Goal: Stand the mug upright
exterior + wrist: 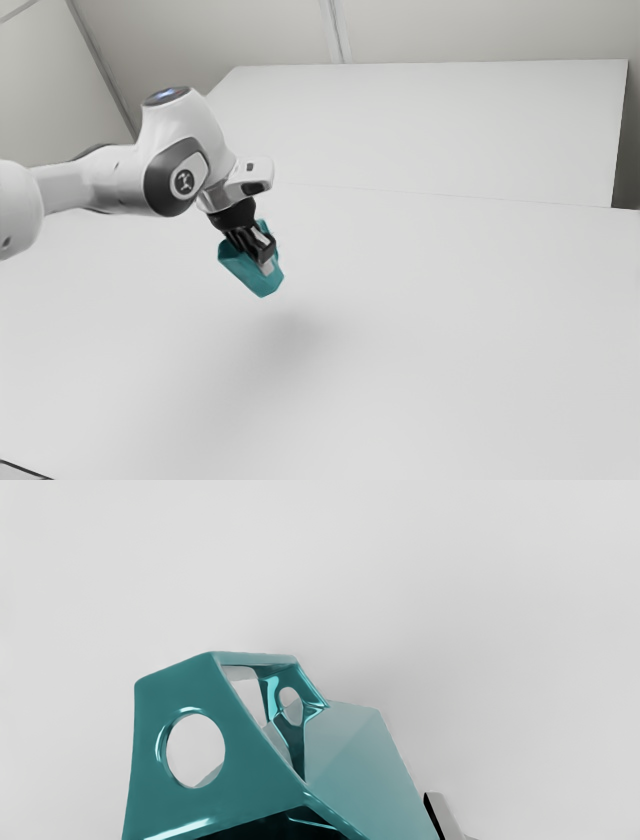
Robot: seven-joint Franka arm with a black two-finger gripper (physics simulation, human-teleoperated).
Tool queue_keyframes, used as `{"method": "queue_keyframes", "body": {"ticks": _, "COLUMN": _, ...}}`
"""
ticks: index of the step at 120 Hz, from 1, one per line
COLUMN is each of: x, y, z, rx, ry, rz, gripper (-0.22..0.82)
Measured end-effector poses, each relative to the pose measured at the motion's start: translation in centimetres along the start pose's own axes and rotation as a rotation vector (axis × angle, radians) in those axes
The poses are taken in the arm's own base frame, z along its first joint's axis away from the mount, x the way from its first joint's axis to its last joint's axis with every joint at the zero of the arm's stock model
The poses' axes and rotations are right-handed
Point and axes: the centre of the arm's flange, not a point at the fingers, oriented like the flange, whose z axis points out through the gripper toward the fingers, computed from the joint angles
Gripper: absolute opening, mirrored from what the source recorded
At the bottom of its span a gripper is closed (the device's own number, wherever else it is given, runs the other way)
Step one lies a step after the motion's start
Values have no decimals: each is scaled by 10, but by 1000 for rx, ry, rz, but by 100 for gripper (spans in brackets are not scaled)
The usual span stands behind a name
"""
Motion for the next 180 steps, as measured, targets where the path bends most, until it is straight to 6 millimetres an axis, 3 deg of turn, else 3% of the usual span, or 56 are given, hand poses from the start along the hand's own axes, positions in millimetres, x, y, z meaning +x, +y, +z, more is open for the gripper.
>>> {"method": "queue_keyframes", "body": {"ticks": 11, "x": -6, "y": -12, "z": 2, "rx": 43, "ry": -46, "rz": -11, "gripper": -15}}
{"method": "queue_keyframes", "body": {"ticks": 32, "x": -8, "y": -15, "z": 20, "rx": 103, "ry": -127, "rz": -4, "gripper": -15}}
{"method": "queue_keyframes", "body": {"ticks": 63, "x": 4, "y": -12, "z": 58, "rx": 134, "ry": -178, "rz": -16, "gripper": -15}}
{"method": "queue_keyframes", "body": {"ticks": 180, "x": 17, "y": -9, "z": 103, "rx": 153, "ry": -140, "rz": -70, "gripper": -15}}
